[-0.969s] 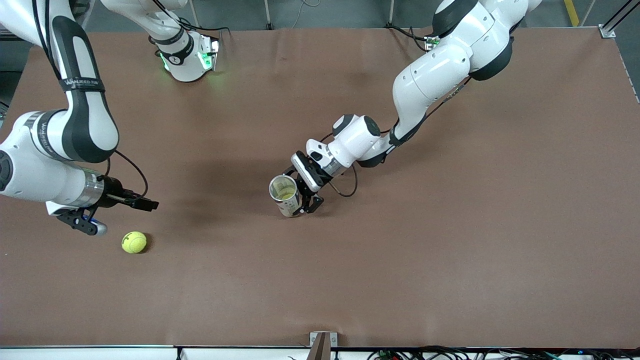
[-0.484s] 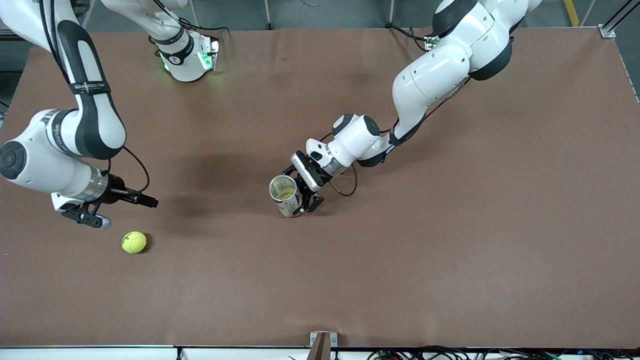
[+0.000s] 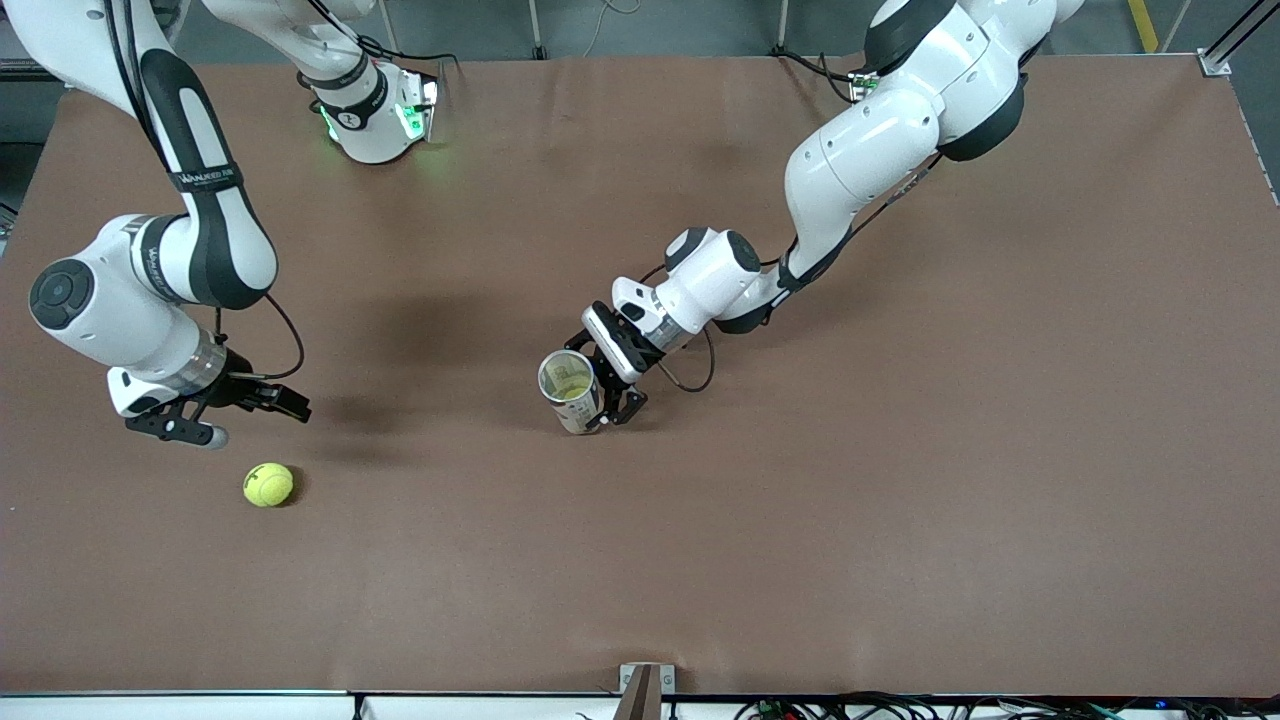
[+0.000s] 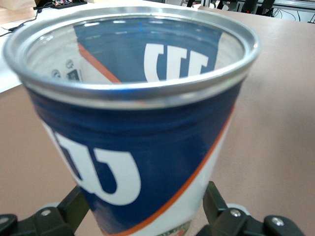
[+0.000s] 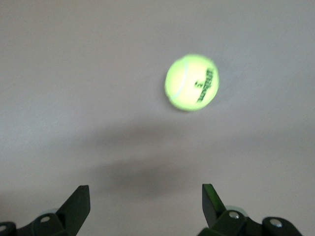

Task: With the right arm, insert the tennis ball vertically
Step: 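Move the right gripper to the second tennis ball, then close the right gripper on the second ball and lift it, then carry the second ball with the right gripper over the can rim, then open the right gripper to drop the ball into the can, then lower the can upright onto the table and open the left gripper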

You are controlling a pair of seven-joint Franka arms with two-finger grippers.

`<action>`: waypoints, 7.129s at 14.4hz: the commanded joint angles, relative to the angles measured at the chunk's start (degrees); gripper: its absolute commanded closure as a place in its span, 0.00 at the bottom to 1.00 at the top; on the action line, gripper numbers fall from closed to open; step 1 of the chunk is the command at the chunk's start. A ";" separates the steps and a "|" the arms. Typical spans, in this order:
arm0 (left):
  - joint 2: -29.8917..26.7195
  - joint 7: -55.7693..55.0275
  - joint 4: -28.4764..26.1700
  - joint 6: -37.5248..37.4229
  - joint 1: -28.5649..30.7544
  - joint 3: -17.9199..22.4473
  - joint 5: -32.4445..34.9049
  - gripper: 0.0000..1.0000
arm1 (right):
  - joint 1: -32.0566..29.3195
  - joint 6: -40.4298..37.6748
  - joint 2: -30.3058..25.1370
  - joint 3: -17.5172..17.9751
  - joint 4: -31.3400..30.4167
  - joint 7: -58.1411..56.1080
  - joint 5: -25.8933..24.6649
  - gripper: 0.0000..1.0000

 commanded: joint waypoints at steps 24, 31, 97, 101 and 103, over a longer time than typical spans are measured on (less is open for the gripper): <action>-3.97 -3.65 -5.31 -7.57 3.42 -0.06 -0.81 0.00 | -4.88 29.28 18.75 2.46 4.77 -12.71 0.28 0.00; -3.97 -3.57 -4.52 -7.48 2.54 0.03 0.06 0.00 | -4.80 29.01 19.28 2.54 5.82 -12.71 0.29 0.15; -4.15 -3.30 -4.87 -6.69 3.24 -0.23 0.24 0.00 | 33.79 -21.08 9.52 3.33 32.09 74.21 -2.26 0.00; -4.50 -3.48 -5.84 -6.78 3.42 -0.23 0.15 0.00 | 32.48 -22.75 9.52 2.98 33.59 72.47 -2.35 0.00; -5.11 -3.57 -6.63 -6.86 3.60 -0.23 0.06 0.00 | 30.29 -24.59 9.26 3.07 33.86 67.91 -2.09 0.00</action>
